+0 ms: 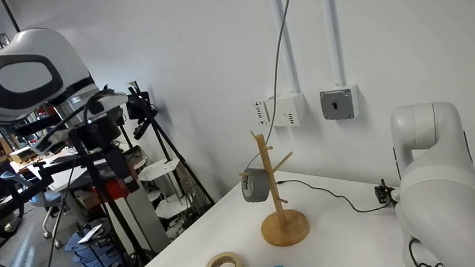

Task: Remove the grey masking tape from the wooden holder and put it on top of the white tape

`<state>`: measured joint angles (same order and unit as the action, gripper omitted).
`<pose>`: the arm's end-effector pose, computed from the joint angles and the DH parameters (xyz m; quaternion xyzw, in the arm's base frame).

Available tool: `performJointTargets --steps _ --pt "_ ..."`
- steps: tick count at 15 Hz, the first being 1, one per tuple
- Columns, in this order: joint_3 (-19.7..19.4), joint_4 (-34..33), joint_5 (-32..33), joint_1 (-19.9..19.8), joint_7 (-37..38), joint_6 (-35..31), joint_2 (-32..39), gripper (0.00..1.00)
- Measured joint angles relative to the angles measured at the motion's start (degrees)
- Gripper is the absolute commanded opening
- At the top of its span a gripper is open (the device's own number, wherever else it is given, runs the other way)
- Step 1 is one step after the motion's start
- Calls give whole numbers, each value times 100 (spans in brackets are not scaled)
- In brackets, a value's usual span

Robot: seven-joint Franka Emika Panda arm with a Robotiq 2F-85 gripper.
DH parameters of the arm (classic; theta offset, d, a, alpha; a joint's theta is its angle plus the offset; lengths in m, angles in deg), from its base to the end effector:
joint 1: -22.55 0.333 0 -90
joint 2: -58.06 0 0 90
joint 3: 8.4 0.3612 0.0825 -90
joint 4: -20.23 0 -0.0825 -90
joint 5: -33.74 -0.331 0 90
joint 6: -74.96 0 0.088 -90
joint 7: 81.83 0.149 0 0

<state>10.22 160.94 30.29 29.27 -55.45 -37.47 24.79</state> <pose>0.2782 0.1555 0.5076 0.9968 -0.0420 0.0540 0.0411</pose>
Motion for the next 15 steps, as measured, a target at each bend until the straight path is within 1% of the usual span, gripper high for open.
performJointTargets --steps 2,11,15 --pt "19 1 192 -21 80 -351 68 100" --pt "26 10 221 -27 93 -423 114 100" --pt "25 76 497 -142 185 -862 347 100"
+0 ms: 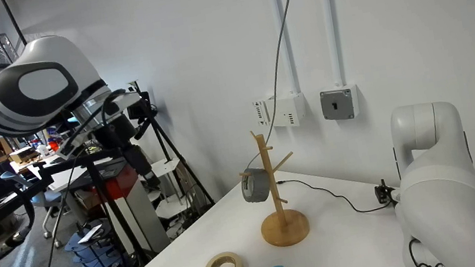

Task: Remove the grey masking tape from the wooden holder and put it on top of the white tape

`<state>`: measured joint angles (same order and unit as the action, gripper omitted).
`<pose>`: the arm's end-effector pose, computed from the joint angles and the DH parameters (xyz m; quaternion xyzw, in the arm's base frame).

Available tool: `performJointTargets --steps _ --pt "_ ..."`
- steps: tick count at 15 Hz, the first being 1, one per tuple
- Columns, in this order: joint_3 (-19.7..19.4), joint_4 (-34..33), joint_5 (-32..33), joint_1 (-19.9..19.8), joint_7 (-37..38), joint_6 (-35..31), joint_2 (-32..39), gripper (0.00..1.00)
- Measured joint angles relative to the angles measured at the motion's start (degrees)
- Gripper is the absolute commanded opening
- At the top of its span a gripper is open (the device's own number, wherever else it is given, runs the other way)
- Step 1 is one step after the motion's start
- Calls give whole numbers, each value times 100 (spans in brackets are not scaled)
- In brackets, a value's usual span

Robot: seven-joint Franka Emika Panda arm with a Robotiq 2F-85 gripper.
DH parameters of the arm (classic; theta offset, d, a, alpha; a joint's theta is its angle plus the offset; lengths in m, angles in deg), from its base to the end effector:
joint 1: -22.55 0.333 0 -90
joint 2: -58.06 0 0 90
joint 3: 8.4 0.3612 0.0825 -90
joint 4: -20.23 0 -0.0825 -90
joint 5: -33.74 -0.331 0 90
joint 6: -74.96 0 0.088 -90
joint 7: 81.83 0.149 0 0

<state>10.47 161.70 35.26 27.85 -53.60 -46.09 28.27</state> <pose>0.3114 0.1515 0.4993 0.9924 -0.0439 0.1017 0.0542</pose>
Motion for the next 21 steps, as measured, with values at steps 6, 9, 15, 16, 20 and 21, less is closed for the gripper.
performJointTargets --steps 6,9,15,16,20,21 --pt "-38 -33 673 -445 248 -940 751 100" --pt "-69 -107 1036 -584 385 -1301 1119 100" --pt "-118 -364 1731 -644 814 -1658 1827 100" --pt "-118 -417 1807 -635 858 -1678 1932 100" --pt "-127 -588 1932 -525 909 -1683 2228 100" --pt "-145 -601 1918 -467 892 -1680 2253 100"
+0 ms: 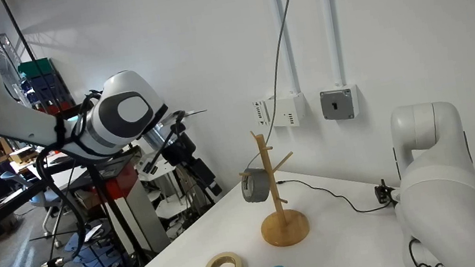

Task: Remove the grey masking tape from the wooden holder and put it on top of the white tape

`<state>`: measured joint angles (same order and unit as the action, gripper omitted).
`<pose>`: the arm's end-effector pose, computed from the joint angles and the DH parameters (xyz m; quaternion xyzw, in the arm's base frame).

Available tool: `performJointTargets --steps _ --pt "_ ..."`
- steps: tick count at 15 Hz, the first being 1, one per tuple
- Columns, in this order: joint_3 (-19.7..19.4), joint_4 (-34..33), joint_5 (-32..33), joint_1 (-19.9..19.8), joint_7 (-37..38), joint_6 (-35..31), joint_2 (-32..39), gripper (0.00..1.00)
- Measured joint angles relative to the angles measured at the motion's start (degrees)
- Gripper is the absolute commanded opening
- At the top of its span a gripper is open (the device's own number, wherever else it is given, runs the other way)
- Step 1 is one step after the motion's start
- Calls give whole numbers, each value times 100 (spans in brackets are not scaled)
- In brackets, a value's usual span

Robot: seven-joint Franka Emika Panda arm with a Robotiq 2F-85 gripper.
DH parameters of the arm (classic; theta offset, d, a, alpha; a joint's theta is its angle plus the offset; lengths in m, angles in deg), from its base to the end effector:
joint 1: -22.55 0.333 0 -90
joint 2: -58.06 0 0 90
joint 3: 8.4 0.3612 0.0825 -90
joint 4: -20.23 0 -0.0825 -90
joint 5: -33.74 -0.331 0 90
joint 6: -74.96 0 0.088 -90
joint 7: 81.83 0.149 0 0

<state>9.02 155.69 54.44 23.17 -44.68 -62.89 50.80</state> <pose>0.4413 0.1335 0.4292 0.9849 -0.0407 0.1379 0.0967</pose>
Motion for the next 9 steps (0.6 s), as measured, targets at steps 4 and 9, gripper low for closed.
performJointTargets --steps 4,9 --pt "-31 -4 -10 100 -3 2 2 100" --pt "-72 -1 72 126 13 -9 48 100"
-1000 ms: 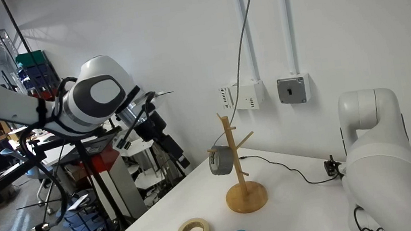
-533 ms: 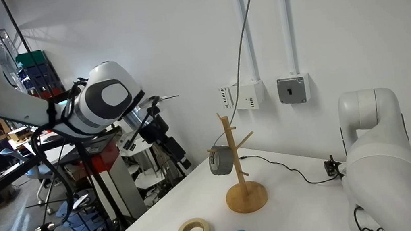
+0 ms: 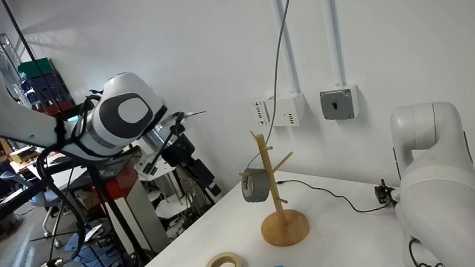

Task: Remove the grey masking tape from the wooden holder and put it on top of the white tape

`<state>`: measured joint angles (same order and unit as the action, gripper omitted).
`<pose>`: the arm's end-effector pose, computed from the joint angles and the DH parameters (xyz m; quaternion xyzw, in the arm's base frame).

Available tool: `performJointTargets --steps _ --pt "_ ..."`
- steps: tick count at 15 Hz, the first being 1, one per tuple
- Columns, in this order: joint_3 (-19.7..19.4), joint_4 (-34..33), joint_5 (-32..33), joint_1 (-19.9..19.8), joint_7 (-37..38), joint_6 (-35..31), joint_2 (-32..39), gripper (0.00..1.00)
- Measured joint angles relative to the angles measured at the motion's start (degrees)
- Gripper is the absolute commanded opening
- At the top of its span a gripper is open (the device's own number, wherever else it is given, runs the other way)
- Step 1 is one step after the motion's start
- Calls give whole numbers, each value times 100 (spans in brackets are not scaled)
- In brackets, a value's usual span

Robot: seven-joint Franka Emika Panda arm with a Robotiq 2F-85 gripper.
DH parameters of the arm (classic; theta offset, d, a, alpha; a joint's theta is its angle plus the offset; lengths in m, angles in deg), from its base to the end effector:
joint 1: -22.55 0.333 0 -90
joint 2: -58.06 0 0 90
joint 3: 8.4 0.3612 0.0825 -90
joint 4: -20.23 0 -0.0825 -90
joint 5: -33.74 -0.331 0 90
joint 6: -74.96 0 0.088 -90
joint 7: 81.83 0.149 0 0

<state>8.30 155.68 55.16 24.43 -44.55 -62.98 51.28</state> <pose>0.4413 0.1374 0.4261 0.9851 -0.0323 0.1370 0.0990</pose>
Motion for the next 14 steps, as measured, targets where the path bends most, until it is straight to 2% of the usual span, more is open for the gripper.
performJointTargets --steps 4,8,14 --pt "-102 54 575 0 247 -485 218 100" --pt "-296 98 1492 0 771 -1064 465 100" --pt "-422 29 2359 -76 1404 -1490 763 100"
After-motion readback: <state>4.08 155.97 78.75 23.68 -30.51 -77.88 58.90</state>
